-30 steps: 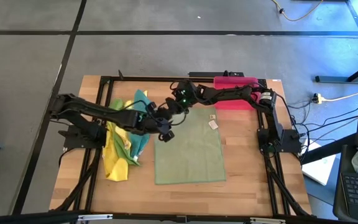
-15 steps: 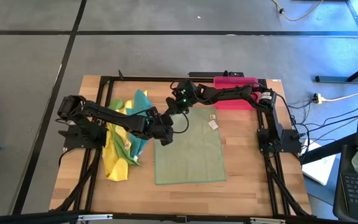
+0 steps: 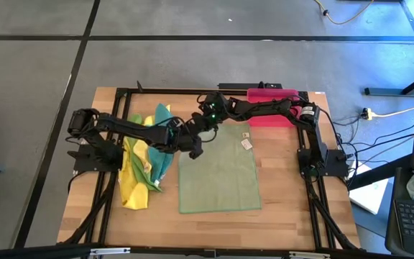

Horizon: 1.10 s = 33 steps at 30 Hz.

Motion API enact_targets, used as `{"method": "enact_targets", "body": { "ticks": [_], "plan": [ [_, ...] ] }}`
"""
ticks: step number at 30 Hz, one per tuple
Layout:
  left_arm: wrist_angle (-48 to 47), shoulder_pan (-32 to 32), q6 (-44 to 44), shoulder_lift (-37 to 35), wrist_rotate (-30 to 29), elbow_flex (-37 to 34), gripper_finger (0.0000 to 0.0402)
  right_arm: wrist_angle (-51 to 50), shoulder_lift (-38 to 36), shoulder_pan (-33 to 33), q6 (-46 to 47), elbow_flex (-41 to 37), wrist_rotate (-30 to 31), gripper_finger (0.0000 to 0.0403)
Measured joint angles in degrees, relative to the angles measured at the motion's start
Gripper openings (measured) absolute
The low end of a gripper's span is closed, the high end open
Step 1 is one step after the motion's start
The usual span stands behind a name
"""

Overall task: Fold microfiber towels
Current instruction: Fold the light green towel

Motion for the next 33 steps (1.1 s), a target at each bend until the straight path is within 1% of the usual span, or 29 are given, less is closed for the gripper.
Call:
{"method": "enact_targets", "body": {
  "ticks": [5, 10, 17, 29, 33],
  "plan": [
    [0.1, 1.4, 0.5, 0.0, 1.5, 0.0, 0.0165, 0.0, 0.0, -0.1, 0.0, 0.0, -0.1, 0.0021],
    [0.3, 1.4, -0.3, 0.0, 4.7, 0.0, 0.0165, -0.2, 0.0, -0.2, -0.1, 0.0, -0.3, 0.0014],
    [0.3, 0.5, -0.9, 0.4, 3.8, 0.0, 0.0165, -0.2, 0.0, -0.2, 0.6, 0.0, 0.1, 0.0018],
    [0.6, 0.7, -0.5, 0.5, 3.6, 0.0, 0.0165, -0.7, 0.1, -0.3, 10.7, -0.1, 0.2, 0.001],
    [-0.5, 0.2, -0.7, 0.5, 2.7, 0.1, 0.0165, -0.7, 0.1, -0.4, 14.8, 0.0, -0.2, 0.0012]
  ]
}}
